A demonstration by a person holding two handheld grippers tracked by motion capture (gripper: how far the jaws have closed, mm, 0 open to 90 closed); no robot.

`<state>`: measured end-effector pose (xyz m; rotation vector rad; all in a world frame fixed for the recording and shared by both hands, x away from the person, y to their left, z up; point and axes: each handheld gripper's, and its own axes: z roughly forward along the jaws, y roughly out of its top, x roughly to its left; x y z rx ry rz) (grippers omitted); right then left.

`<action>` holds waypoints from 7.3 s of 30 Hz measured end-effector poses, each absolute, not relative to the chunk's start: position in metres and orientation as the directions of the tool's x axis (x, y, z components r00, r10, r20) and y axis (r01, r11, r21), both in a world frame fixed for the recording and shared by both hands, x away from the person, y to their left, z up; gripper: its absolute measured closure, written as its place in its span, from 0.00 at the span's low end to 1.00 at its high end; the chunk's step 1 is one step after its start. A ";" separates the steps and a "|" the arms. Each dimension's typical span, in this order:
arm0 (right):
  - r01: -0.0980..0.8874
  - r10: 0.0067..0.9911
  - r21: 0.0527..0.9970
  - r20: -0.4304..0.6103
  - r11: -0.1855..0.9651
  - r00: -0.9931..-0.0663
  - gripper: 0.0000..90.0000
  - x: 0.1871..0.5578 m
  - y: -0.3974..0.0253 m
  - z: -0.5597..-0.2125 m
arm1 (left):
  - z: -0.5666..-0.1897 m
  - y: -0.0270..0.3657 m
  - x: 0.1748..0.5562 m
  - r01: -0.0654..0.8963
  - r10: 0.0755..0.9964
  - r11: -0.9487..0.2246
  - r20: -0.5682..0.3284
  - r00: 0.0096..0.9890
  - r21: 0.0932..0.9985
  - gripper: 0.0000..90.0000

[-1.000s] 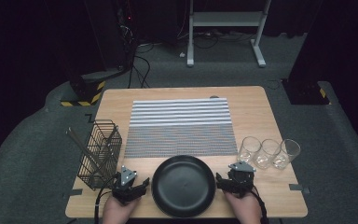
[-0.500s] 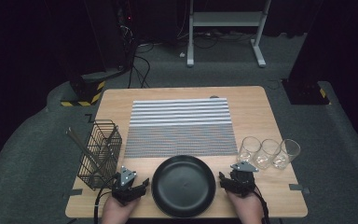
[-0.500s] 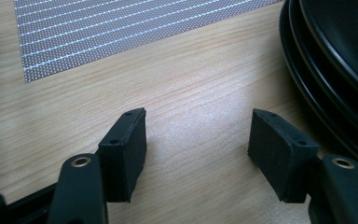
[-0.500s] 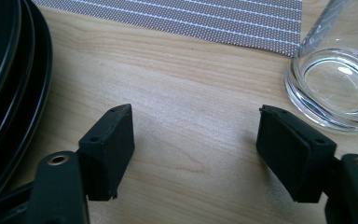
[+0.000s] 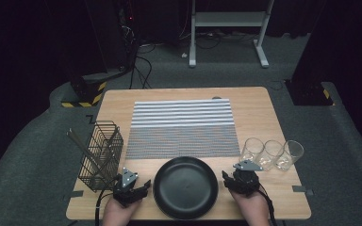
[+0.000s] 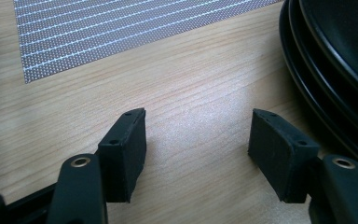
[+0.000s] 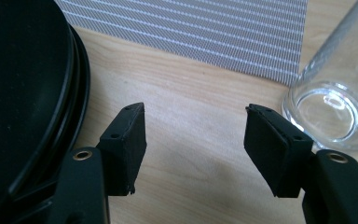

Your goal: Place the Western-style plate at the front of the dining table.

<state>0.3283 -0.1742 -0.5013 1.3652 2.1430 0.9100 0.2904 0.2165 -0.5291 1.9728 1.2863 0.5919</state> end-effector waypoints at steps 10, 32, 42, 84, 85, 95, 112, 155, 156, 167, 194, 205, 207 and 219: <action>0.583 0.900 0.756 -0.018 0.298 -0.436 0.53 0.330 -0.167 -0.497 | -0.529 0.217 0.291 0.596 0.915 -0.261 -0.003 0.404 0.760 0.41; 0.597 0.869 0.764 0.099 0.245 -0.484 0.57 0.321 -0.181 -0.484 | -0.500 0.216 0.290 0.660 0.901 -0.162 -0.163 0.402 0.734 0.48; 0.603 0.856 0.760 0.124 0.243 -0.502 0.58 0.323 -0.174 -0.482 | -0.491 0.221 0.293 0.681 0.885 -0.077 -0.264 0.383 0.729 0.50; 0.737 0.770 0.647 0.365 0.194 -0.523 0.68 0.331 -0.157 -0.486 | -0.489 0.202 0.306 0.739 0.830 -0.107 -0.350 0.435 0.665 0.66; 0.739 0.768 0.645 0.368 0.196 -0.524 0.69 0.331 -0.157 -0.485 | -0.490 0.202 0.306 0.738 0.829 -0.107 -0.349 0.436 0.666 0.66; 0.781 0.748 0.606 0.447 0.150 -0.490 0.68 0.334 -0.162 -0.488 | -0.496 0.201 0.305 0.744 0.816 -0.101 -0.373 0.442 0.661 0.68; 0.829 0.698 0.554 0.565 0.074 -0.440 0.74 0.342 -0.169 -0.488 | -0.494 0.195 0.310 0.753 0.821 -0.133 -0.354 0.449 0.645 0.73; 0.882 0.637 0.467 0.664 0.053 -0.390 0.65 0.339 -0.176 -0.490 | -0.489 0.197 0.312 0.760 0.825 -0.100 -0.373 0.424 0.642 0.81; 0.882 0.645 0.468 0.660 0.047 -0.385 0.68 0.338 -0.175 -0.490 | -0.489 0.197 0.312 0.763 0.825 -0.093 -0.380 0.420 0.640 0.81; 0.864 0.711 0.502 0.597 0.030 -0.371 0.85 0.342 -0.169 -0.490 | -0.488 0.194 0.315 0.755 0.845 -0.077 -0.359 0.396 0.651 0.87; 0.869 0.687 0.495 0.636 -0.012 -0.353 0.87 0.348 -0.168 -0.494 | -0.486 0.202 0.315 0.760 0.840 -0.026 -0.398 0.368 0.649 0.79; 0.874 0.685 0.487 0.637 -0.002 -0.353 0.88 0.347 -0.167 -0.494 | -0.493 0.202 0.309 0.785 0.825 -0.023 -0.432 0.364 0.619 0.81; 0.872 0.689 0.490 0.633 -0.004 -0.352 0.89 0.347 -0.165 -0.494 | -0.494 0.203 0.309 0.789 0.821 -0.016 -0.442 0.361 0.615 0.82; 0.869 0.699 0.495 0.622 -0.004 -0.352 0.92 0.349 -0.155 -0.494 | -0.496 0.208 0.308 0.787 0.816 0.001 -0.455 0.356 0.617 0.82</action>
